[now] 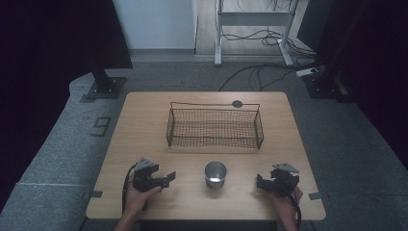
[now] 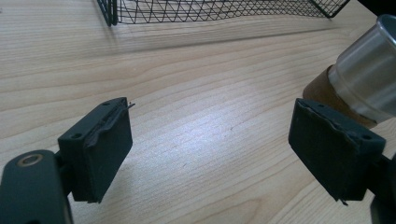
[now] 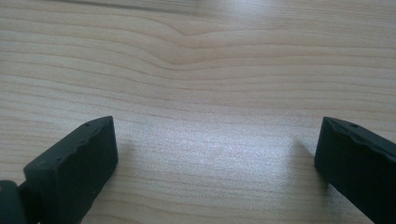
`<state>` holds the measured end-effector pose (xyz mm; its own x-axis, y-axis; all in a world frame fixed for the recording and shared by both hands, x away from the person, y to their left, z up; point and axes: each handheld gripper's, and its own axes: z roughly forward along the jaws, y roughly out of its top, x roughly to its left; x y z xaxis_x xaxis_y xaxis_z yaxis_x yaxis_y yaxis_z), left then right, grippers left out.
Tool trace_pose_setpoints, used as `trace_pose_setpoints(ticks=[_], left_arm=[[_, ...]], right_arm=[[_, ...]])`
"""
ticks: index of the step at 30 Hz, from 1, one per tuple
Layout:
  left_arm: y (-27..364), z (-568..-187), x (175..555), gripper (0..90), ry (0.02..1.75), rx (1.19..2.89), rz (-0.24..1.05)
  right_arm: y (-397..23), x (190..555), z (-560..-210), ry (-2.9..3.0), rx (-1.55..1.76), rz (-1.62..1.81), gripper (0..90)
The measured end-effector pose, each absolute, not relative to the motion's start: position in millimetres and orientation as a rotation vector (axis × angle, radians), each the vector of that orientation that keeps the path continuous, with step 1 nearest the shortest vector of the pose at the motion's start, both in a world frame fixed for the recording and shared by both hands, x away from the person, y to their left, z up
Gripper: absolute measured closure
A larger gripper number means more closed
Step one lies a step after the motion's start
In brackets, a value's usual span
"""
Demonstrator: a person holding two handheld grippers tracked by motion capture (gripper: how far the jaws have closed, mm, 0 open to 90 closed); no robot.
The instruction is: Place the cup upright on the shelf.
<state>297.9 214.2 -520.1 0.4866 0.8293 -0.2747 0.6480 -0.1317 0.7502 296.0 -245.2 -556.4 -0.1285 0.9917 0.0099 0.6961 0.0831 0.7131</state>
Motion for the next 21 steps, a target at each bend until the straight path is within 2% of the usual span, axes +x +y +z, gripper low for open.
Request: trace_pose_setpoints(ticks=[21], left_arm=[[215.8,-511.7,294.3,13.8,1.223,1.820,0.270]], right_arm=[[-245.3,295.5,-556.5,1.881,1.659,0.801,0.0]])
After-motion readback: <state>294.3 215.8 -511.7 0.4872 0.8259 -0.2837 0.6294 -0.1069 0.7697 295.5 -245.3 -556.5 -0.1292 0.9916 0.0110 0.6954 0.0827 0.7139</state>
